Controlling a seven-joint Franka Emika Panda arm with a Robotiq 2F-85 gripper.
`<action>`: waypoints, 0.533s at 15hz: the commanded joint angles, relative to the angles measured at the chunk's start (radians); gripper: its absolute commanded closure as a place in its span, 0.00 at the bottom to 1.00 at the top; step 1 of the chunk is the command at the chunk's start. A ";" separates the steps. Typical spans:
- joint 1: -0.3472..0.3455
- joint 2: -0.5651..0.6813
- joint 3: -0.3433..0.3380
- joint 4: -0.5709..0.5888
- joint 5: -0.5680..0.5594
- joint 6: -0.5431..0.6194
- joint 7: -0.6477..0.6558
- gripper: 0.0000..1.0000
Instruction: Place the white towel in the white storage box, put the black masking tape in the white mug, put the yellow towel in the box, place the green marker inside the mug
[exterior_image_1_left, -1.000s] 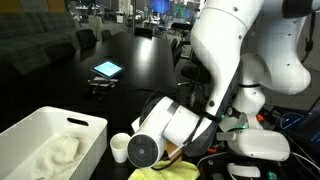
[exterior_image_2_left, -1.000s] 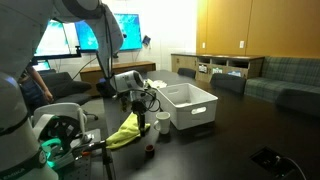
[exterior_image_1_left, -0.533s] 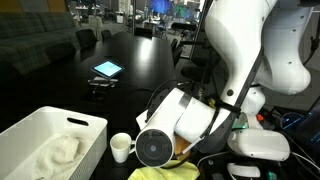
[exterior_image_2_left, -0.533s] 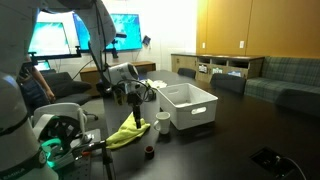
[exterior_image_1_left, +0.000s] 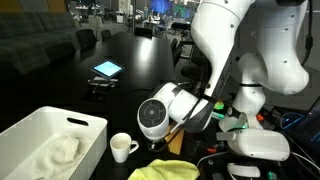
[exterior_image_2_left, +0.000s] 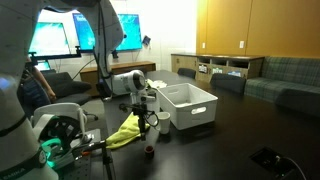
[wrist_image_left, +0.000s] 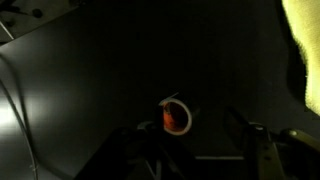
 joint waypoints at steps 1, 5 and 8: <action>-0.038 -0.012 -0.053 -0.094 -0.028 0.209 0.022 0.05; -0.019 0.000 -0.152 -0.150 -0.080 0.435 0.047 0.00; -0.012 0.011 -0.210 -0.160 -0.178 0.574 0.083 0.00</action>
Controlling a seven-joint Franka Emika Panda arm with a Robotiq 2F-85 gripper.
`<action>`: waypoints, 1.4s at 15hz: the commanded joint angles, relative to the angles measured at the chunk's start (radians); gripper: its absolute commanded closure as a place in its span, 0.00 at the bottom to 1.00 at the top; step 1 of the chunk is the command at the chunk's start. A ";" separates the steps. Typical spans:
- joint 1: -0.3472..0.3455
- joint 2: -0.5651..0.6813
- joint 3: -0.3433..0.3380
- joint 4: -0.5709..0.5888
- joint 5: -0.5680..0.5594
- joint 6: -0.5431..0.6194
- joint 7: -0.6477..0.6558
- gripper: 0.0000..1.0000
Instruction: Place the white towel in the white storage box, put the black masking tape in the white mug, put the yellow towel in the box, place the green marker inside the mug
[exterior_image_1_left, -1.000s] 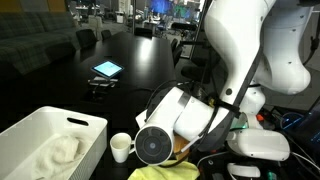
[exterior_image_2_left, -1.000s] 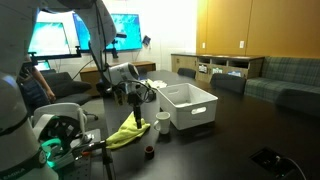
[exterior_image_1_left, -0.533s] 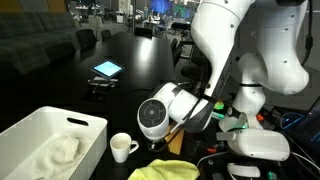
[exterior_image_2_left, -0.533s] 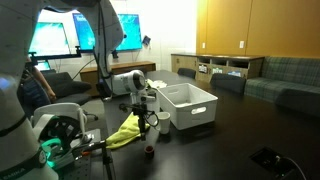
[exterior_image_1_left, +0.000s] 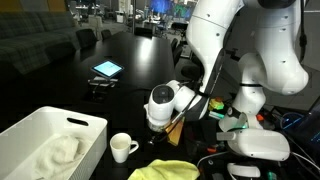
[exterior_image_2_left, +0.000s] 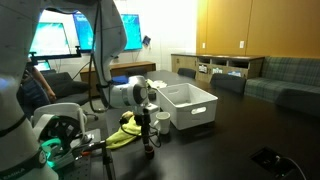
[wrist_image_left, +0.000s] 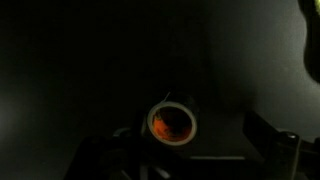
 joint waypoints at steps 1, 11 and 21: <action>0.022 0.002 -0.071 -0.018 -0.117 0.151 0.065 0.00; -0.011 0.019 -0.071 -0.013 -0.179 0.272 0.006 0.00; -0.068 0.052 0.017 -0.019 -0.148 0.246 -0.043 0.00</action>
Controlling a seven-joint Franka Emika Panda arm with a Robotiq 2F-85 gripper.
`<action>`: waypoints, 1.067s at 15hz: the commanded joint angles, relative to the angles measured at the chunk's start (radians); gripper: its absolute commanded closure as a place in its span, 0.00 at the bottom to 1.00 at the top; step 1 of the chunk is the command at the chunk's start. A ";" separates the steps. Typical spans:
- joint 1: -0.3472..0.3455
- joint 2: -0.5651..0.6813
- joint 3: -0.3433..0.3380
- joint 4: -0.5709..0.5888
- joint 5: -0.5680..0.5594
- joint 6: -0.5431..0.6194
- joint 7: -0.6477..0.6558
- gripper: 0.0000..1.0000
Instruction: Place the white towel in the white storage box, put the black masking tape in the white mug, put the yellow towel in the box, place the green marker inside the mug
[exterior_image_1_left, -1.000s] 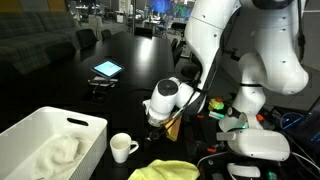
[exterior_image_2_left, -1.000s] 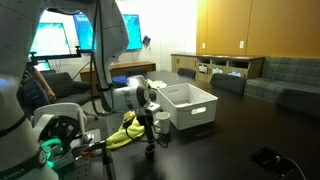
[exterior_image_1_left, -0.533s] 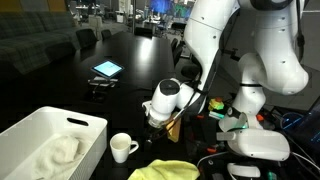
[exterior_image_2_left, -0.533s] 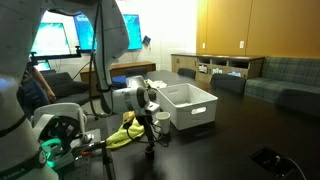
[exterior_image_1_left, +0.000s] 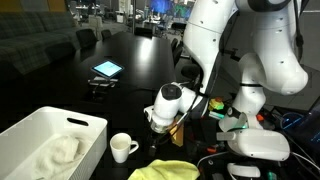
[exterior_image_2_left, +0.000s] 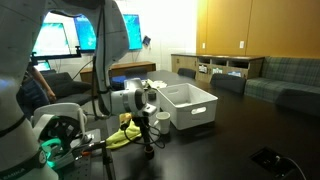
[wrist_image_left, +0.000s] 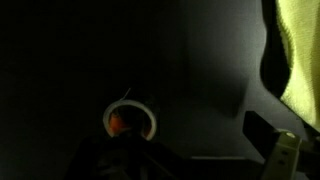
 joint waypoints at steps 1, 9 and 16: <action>-0.053 0.019 0.037 0.001 0.025 0.006 -0.049 0.00; -0.168 0.035 0.116 0.002 0.043 -0.008 -0.115 0.29; -0.255 0.022 0.200 0.002 0.054 -0.045 -0.159 0.75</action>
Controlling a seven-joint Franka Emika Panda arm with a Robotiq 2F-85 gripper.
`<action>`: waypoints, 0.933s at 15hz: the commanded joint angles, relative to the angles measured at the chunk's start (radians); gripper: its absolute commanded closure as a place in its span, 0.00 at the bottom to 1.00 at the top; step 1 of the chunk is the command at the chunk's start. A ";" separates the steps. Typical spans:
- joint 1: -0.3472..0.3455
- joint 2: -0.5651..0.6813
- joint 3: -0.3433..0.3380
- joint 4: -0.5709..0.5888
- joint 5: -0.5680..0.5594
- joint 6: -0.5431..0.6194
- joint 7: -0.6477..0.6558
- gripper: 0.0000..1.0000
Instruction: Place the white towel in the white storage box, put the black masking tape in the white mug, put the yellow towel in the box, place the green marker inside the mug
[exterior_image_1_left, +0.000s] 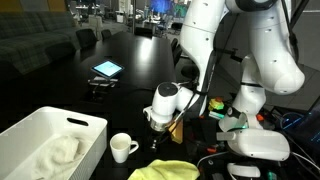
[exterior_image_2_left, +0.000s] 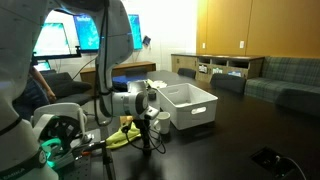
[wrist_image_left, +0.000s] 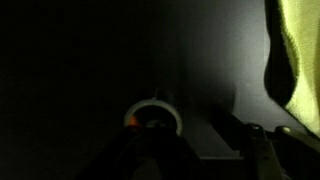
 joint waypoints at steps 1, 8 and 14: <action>-0.060 -0.004 0.053 -0.001 0.035 -0.034 -0.064 0.84; -0.117 -0.020 0.121 -0.009 0.067 -0.081 -0.102 0.89; -0.124 -0.106 0.144 -0.068 0.052 -0.111 -0.075 0.87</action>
